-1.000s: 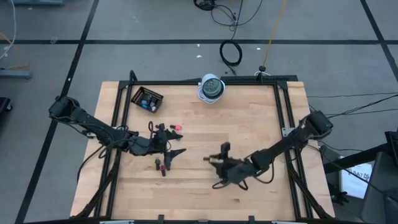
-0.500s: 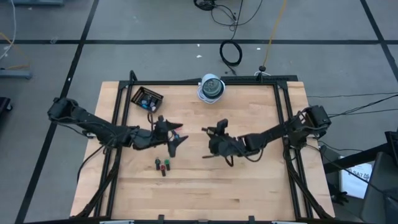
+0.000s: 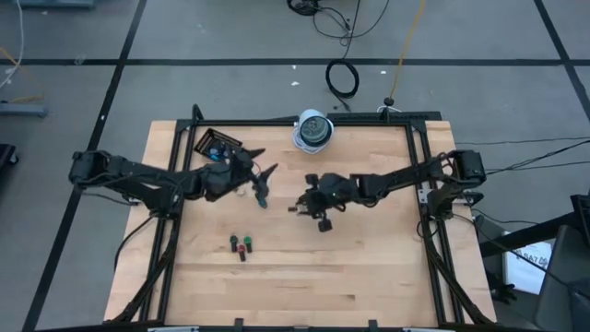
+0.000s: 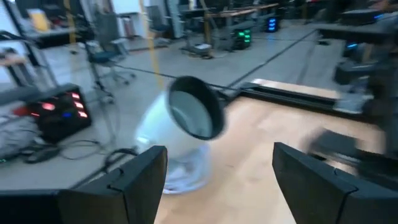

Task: Pick & Place Nail Polish
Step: Put the yellow nail polish bottle into the black basket

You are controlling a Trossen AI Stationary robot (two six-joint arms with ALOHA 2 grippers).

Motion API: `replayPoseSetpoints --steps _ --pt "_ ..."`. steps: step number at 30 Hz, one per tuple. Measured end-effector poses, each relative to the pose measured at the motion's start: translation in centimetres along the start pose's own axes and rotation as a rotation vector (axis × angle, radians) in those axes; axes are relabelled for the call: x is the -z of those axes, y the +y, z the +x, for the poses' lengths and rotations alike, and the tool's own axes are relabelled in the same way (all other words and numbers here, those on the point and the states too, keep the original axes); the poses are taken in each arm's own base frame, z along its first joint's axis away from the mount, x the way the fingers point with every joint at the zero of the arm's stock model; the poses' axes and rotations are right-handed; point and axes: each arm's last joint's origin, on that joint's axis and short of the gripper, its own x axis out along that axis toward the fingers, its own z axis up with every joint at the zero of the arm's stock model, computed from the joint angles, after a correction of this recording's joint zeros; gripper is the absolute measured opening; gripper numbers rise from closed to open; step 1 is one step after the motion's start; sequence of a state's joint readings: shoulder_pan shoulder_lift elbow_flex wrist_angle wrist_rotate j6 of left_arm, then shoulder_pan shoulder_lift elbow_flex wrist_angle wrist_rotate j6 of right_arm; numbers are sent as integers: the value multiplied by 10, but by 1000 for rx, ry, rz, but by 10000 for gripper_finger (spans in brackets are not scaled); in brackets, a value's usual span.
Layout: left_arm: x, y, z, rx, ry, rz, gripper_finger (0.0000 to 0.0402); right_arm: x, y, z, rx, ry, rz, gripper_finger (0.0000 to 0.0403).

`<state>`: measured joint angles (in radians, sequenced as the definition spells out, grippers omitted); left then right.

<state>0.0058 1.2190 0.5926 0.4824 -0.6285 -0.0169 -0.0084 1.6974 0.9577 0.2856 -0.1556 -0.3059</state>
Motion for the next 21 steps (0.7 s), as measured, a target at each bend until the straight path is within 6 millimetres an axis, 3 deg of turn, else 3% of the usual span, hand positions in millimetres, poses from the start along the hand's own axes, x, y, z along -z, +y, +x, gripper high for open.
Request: replayPoseSetpoints --steps 5,11,21 --pt "0 17 10 -78 6 52 280 -13 0 -4 -340 -230 14 110" --pt "0 28 16 -101 15 41 280 -23 4 -11 -611 -380 -5 110" --pt "6 25 16 41 71 6 280 -50 17 -25 -892 -593 -64 110"
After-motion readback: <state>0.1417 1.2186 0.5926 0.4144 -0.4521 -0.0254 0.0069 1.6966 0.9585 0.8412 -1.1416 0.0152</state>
